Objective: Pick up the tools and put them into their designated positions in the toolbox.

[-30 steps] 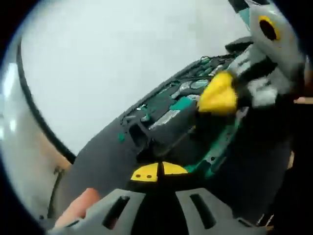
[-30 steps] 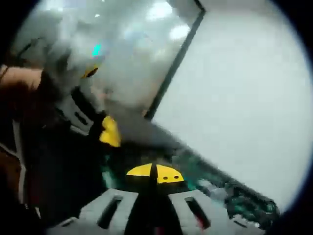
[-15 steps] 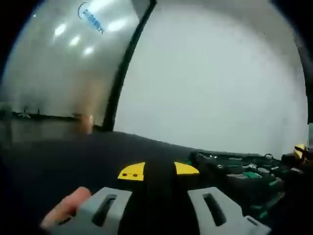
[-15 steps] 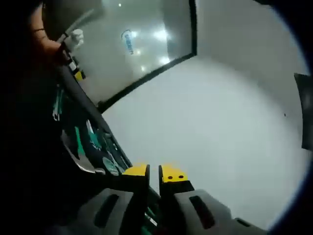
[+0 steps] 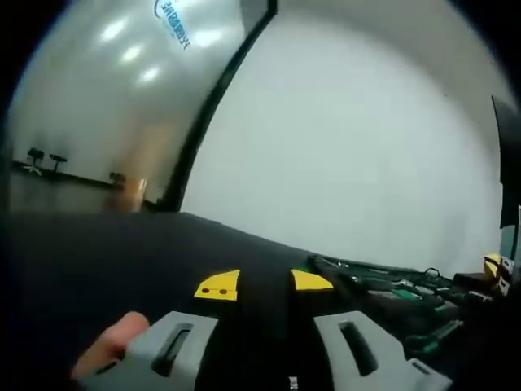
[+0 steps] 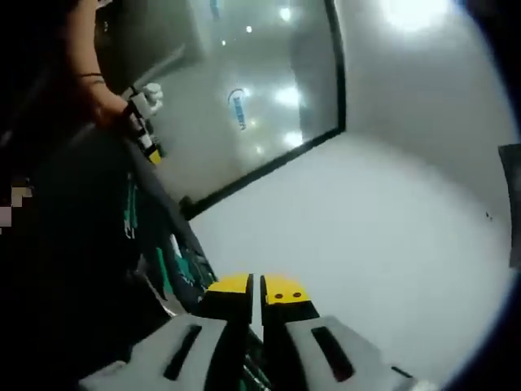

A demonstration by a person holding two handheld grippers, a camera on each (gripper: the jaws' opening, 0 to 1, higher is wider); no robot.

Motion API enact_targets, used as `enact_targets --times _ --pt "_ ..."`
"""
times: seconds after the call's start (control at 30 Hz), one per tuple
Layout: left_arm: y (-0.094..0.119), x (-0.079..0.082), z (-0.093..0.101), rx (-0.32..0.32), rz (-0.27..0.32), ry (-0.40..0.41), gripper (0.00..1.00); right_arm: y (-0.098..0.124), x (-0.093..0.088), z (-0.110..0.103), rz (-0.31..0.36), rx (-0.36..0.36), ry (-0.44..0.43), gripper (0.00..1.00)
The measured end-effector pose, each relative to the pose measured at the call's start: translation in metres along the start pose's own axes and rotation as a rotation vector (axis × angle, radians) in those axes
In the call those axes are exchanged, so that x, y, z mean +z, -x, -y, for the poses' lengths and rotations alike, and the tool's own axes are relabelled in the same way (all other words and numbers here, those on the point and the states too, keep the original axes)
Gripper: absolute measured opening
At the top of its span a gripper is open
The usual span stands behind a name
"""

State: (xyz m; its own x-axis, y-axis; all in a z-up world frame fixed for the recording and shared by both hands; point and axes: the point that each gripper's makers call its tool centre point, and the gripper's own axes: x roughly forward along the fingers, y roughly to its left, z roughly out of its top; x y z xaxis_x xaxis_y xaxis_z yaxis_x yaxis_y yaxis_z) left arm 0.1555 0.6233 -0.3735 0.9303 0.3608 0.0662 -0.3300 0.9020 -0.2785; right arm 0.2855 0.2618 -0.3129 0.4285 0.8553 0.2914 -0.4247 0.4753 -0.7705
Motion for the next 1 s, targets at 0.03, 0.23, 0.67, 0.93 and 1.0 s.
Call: enact_targets --times 0.03,0.23,0.67,0.93,1.0 --pt "-0.002 0.000 -0.002 -0.004 -0.002 -0.006 0.18 -0.001 -0.004 0.001 -0.016 -0.003 -0.013 0.03" --pt "-0.004 0.000 -0.002 -0.008 0.005 -0.067 0.18 0.009 -0.022 0.016 -0.117 0.007 -0.138 0.03" --pt "-0.019 -0.007 -0.005 -0.029 -0.063 -0.129 0.17 0.201 -0.102 0.143 -0.946 0.257 -0.514 0.00" --pt "-0.022 -0.013 -0.008 -0.026 -0.090 -0.159 0.17 0.258 -0.190 0.101 -1.222 0.214 -0.764 0.00" --pt "-0.022 -0.013 -0.009 -0.024 -0.092 -0.169 0.17 0.261 -0.199 0.102 -1.240 0.227 -0.696 0.00"
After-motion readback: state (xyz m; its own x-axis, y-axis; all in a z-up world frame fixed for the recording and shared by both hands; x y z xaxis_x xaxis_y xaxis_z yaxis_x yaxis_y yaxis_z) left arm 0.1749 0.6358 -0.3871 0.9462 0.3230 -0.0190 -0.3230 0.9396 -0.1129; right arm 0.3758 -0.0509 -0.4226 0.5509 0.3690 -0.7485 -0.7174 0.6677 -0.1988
